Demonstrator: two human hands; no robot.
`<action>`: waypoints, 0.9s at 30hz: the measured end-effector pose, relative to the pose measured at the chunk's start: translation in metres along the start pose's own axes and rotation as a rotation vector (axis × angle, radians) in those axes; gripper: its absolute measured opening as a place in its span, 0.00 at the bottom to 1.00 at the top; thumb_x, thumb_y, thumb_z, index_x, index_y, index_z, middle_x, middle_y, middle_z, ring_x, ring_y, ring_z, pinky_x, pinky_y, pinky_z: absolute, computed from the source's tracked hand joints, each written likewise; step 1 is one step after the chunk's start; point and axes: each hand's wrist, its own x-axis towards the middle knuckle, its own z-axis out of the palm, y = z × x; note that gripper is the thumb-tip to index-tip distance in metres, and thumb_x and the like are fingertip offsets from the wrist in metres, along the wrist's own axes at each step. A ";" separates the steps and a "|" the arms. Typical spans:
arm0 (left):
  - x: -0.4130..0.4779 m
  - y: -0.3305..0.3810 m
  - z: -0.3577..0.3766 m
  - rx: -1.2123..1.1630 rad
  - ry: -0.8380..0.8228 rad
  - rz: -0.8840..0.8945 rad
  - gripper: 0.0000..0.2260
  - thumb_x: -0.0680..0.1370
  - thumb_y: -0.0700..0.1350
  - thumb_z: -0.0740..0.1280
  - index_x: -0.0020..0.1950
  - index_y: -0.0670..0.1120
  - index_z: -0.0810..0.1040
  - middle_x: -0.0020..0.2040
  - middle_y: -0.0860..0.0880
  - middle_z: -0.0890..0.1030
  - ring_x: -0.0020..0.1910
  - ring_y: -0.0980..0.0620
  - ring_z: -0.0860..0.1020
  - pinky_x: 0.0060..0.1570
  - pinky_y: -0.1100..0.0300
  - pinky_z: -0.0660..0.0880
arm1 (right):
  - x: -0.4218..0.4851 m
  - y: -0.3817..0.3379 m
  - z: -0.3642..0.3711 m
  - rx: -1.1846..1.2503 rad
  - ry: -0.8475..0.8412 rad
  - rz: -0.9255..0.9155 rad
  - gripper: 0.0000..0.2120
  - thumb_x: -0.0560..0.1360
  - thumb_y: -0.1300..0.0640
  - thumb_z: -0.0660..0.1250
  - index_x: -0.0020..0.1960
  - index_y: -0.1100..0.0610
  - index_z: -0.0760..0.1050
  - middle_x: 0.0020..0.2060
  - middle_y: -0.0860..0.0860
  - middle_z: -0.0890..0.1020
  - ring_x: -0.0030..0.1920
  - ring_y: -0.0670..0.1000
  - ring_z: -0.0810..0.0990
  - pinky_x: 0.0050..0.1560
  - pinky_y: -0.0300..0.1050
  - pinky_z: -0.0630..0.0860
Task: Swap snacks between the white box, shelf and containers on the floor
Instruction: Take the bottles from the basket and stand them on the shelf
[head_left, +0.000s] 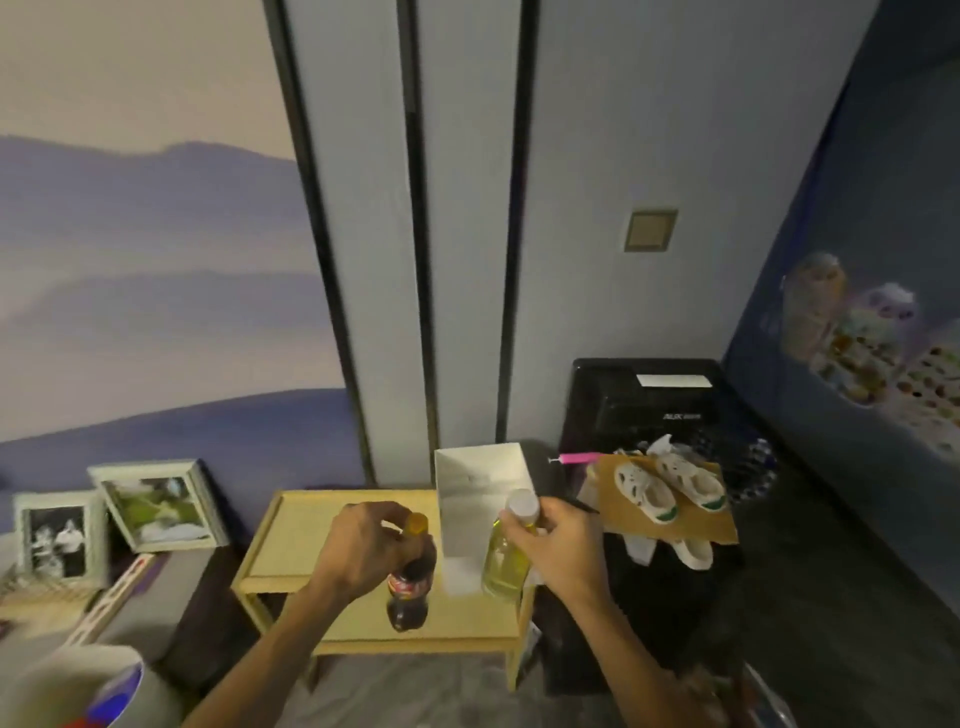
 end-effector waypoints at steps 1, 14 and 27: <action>0.004 -0.016 -0.012 -0.008 0.013 -0.016 0.09 0.74 0.55 0.80 0.51 0.57 0.86 0.47 0.59 0.88 0.43 0.63 0.85 0.47 0.60 0.85 | 0.007 -0.009 0.020 0.003 -0.008 -0.007 0.18 0.71 0.37 0.77 0.40 0.52 0.83 0.34 0.39 0.85 0.37 0.41 0.85 0.37 0.49 0.84; 0.088 -0.153 -0.099 -0.114 0.131 -0.121 0.12 0.74 0.55 0.80 0.54 0.54 0.87 0.50 0.60 0.86 0.49 0.59 0.85 0.50 0.54 0.86 | 0.074 -0.057 0.218 0.047 -0.152 0.112 0.13 0.71 0.45 0.82 0.39 0.52 0.83 0.33 0.40 0.85 0.36 0.41 0.84 0.34 0.38 0.78; 0.237 -0.184 -0.047 -0.084 0.057 -0.272 0.10 0.73 0.59 0.79 0.47 0.55 0.87 0.42 0.60 0.86 0.44 0.59 0.85 0.45 0.56 0.84 | 0.174 0.048 0.306 -0.032 -0.219 0.203 0.15 0.70 0.42 0.80 0.47 0.52 0.85 0.37 0.42 0.85 0.38 0.40 0.82 0.37 0.35 0.76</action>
